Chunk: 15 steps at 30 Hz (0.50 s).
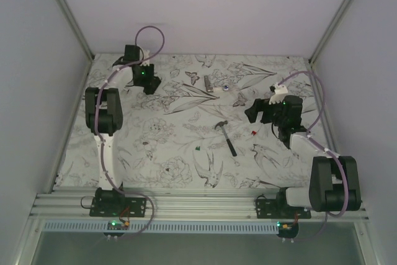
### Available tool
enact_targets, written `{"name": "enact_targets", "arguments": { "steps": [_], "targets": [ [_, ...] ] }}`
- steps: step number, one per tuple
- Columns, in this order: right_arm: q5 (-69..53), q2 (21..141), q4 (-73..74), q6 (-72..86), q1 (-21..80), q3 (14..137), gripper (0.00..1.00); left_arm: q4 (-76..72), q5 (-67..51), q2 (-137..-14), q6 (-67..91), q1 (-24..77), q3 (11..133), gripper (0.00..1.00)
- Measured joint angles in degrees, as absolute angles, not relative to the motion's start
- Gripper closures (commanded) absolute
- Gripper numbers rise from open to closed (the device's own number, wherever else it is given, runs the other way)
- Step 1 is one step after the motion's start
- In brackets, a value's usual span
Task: Snap on the fuse box
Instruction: Move the fuse box base at the center of the board.
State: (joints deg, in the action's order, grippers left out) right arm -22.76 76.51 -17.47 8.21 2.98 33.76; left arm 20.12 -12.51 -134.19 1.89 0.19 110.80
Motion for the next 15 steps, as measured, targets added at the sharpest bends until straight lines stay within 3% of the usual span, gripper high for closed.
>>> {"name": "enact_targets", "arguments": {
  "steps": [15],
  "targets": [
    [-24.77,77.1,-16.78,13.76,5.58,33.89,0.0,20.6,-2.66,-103.85,10.07,15.16,72.77,0.64]
  ]
}}
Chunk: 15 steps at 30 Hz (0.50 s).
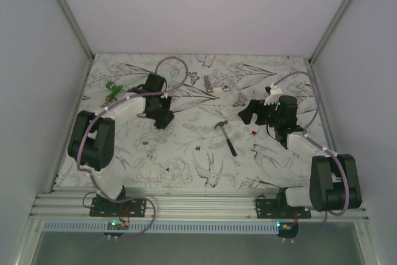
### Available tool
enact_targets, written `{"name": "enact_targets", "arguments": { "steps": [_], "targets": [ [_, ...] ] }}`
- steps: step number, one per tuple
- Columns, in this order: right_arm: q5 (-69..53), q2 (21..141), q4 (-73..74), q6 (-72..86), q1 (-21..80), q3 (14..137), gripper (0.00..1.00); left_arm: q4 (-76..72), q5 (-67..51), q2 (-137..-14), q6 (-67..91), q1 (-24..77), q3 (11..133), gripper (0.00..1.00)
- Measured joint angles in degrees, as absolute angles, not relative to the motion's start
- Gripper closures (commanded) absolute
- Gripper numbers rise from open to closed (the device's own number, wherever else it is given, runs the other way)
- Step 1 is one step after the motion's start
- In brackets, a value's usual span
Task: Snap on the fuse box
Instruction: Move the fuse box base at the center of the board.
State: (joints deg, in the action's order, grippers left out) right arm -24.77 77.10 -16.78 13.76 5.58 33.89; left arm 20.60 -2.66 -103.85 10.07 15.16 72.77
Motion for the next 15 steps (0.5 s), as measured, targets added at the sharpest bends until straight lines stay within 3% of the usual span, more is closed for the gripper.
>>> {"name": "enact_targets", "arguments": {
  "steps": [8,12,15],
  "targets": [
    [-24.47,77.08,-14.81,14.44,9.21,34.0,0.0,19.92,5.21,-90.21,17.85,25.06,54.26,0.63],
    [-23.9,77.08,-13.93,15.03,11.44,34.02,0.0,19.59,7.27,-86.24,21.54,30.15,50.24,0.63],
    [-23.33,77.08,-13.45,15.46,12.95,34.09,0.0,19.2,7.66,-85.45,23.64,33.65,48.8,0.57]
  ]
}}
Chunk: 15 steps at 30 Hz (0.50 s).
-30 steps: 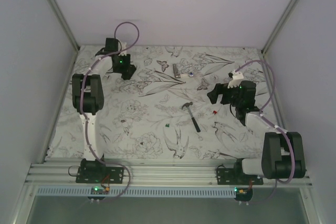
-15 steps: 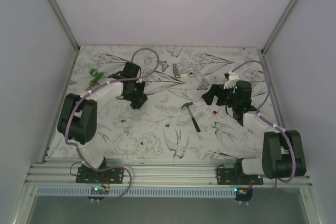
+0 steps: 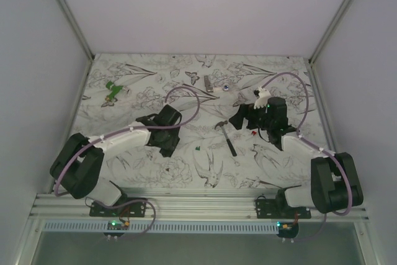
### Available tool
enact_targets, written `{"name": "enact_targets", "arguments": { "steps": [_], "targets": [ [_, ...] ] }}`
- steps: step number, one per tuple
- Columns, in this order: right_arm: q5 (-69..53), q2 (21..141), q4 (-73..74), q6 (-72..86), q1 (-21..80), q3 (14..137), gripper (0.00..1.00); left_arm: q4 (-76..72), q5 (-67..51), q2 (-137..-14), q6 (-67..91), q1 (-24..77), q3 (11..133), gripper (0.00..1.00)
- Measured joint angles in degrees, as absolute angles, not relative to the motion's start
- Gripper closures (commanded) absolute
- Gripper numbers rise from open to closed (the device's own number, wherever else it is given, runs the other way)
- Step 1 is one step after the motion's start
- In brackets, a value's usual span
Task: Snap on the fuse box
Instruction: Move the fuse box base at the center of the board.
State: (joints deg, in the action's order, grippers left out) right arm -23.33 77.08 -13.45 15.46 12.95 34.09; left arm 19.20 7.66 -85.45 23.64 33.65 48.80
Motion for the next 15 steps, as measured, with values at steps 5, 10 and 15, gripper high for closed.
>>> {"name": "enact_targets", "arguments": {
  "steps": [5,10,15],
  "targets": [
    [-22.48,77.08,-13.41,15.55,14.87,34.11,0.0,18.31,7.62,-85.84,24.91,35.97,48.47,0.42],
    [-22.13,77.08,-12.99,15.66,15.94,34.13,0.0,16.12,6.79,-88.16,24.16,35.94,48.49,0.34],
    [-21.93,77.08,-12.56,15.7,16.49,34.15,0.0,15.9,4.23,-90.83,21.39,35.92,49.56,0.44]
  ]
}}
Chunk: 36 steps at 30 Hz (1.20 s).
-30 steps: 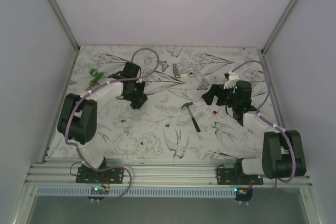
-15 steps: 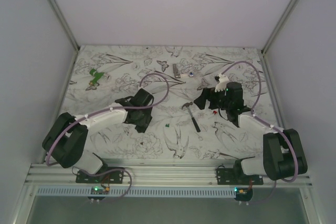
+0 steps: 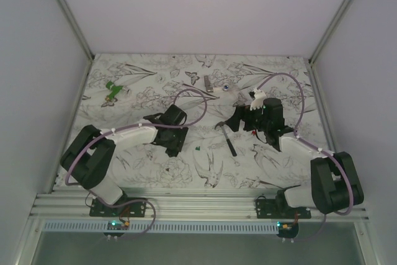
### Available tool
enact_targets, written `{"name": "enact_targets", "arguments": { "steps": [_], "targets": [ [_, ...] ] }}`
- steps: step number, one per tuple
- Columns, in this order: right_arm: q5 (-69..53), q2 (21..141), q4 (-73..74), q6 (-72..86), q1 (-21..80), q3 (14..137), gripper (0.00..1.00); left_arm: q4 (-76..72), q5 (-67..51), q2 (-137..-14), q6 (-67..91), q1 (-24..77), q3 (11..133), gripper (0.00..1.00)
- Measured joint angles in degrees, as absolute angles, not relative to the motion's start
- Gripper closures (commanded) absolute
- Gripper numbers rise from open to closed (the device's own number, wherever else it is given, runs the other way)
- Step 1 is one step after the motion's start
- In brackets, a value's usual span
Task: Snap on the fuse box
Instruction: Move the fuse box base at the center of the board.
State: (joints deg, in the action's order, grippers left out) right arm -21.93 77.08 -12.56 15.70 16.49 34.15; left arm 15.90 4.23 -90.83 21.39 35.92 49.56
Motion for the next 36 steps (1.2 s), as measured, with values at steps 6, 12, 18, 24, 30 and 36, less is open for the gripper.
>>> {"name": "enact_targets", "arguments": {
  "steps": [6,12,18,24,30,36],
  "targets": [
    [-21.71,76.97,-12.45,15.68,16.64,34.33,0.0,14.94,-0.49,-94.3,17.67,36.45,53.43,0.51],
    [-21.39,76.09,-11.97,15.7,16.69,34.3,0.01,14.13,-5.02,-100.82,13.32,39.27,60.77,0.53],
    [-20.56,73.6,-11.09,15.68,16.71,34.3,0.0,13.3,-7.94,-106.32,9.78,41.91,67.35,0.52],
    [-19.94,72.77,-10.87,15.68,16.71,34.28,0.0,13.15,-7.84,-107.68,7.33,42.72,69.08,0.48],
    [-19.81,72.79,-10.85,15.68,16.75,34.2,0.0,14.72,-5.82,-107.7,3.38,42.61,70.02,0.47],
    [-19.79,72.79,-10.83,15.68,17.43,34.2,0.0,16.38,-6.04,-108.07,0.73,41.91,72.73,0.46]
  ]
}}
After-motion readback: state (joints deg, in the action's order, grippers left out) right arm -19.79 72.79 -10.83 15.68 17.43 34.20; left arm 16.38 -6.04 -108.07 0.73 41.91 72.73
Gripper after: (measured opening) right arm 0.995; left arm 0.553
